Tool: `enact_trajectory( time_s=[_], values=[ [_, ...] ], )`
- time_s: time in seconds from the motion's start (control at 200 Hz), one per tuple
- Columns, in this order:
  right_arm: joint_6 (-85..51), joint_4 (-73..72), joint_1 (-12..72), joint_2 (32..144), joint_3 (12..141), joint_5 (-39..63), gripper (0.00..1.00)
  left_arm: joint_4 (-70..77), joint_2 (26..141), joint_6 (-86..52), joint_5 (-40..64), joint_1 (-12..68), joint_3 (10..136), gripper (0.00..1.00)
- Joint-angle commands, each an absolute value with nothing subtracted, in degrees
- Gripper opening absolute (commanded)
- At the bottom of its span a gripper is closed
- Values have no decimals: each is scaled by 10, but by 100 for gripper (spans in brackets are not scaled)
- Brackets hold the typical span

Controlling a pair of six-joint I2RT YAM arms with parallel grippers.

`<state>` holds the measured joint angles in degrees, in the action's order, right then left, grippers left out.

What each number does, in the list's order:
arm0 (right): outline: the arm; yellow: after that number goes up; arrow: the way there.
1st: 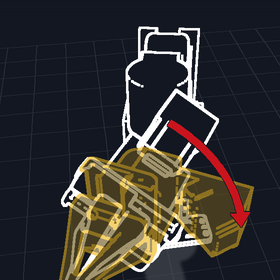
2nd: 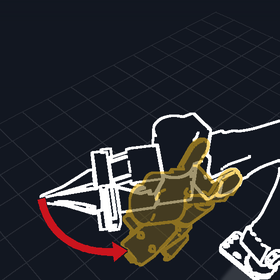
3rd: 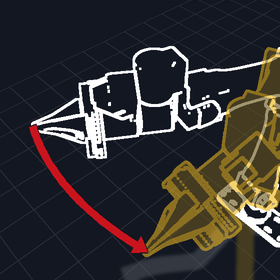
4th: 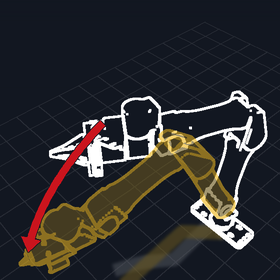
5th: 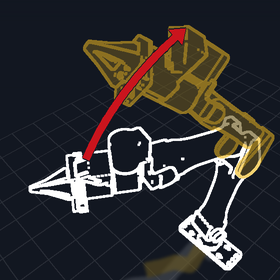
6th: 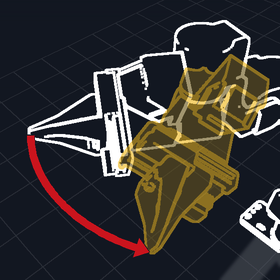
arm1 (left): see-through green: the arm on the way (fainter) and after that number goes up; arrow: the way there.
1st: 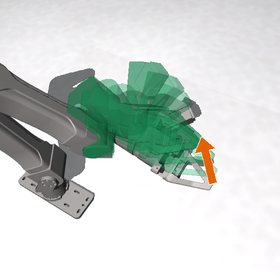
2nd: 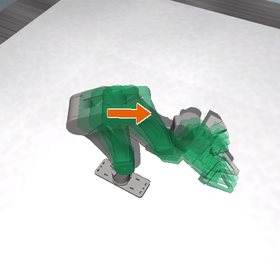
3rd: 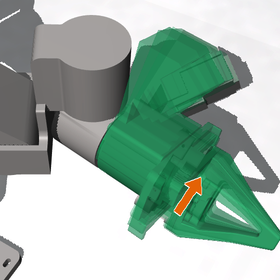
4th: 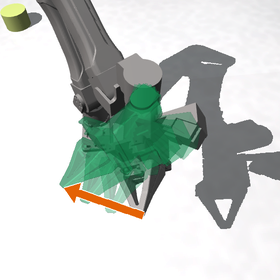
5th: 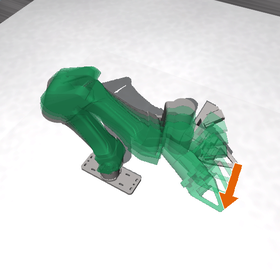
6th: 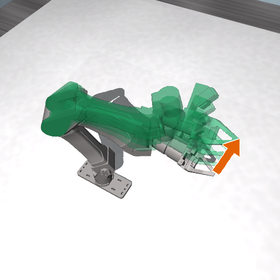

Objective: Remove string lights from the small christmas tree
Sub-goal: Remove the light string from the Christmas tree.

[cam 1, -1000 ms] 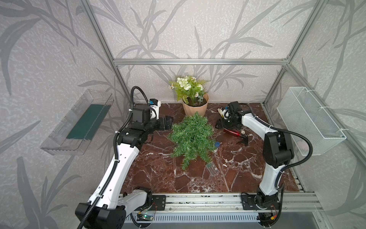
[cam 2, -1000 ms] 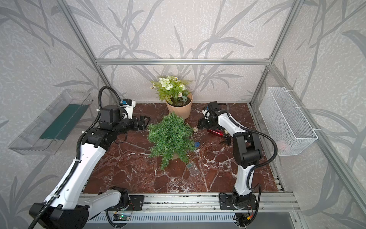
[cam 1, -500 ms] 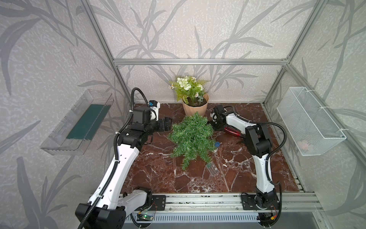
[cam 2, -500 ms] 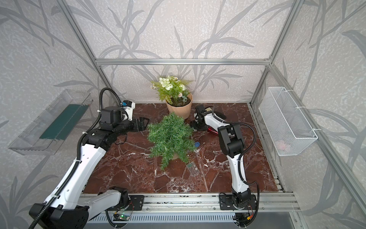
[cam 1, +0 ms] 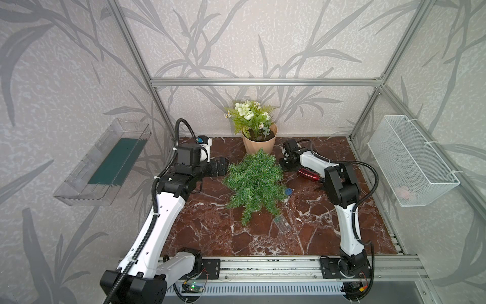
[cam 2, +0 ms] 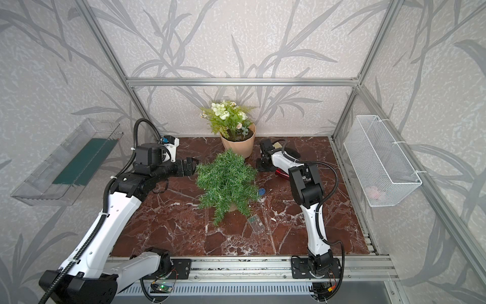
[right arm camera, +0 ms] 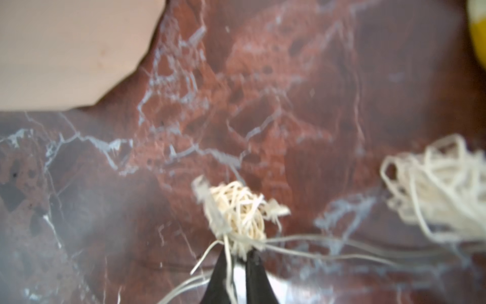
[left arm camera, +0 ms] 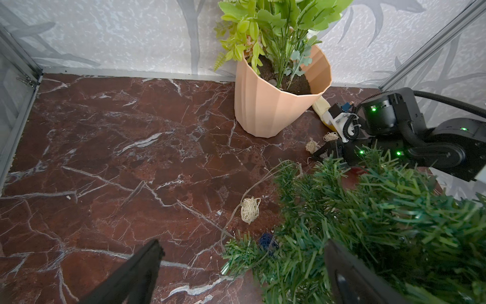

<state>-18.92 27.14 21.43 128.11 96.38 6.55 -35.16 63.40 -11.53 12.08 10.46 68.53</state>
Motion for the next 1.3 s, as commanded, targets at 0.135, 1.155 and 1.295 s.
enact_trajectory(
  time_s=[0.135, 1.155, 1.295],
  values=[
    [-195, 217, 190, 1150, 963, 111, 4, -362, 623, -102, 98, 107, 676, 97],
    [-198, 193, 54, 914, 988, 176, 1, -328, 607, -109, 120, 112, 653, 96],
    [-191, 197, 71, 913, 1019, 188, 0, -328, 624, -114, 131, 112, 650, 96]
  ],
)
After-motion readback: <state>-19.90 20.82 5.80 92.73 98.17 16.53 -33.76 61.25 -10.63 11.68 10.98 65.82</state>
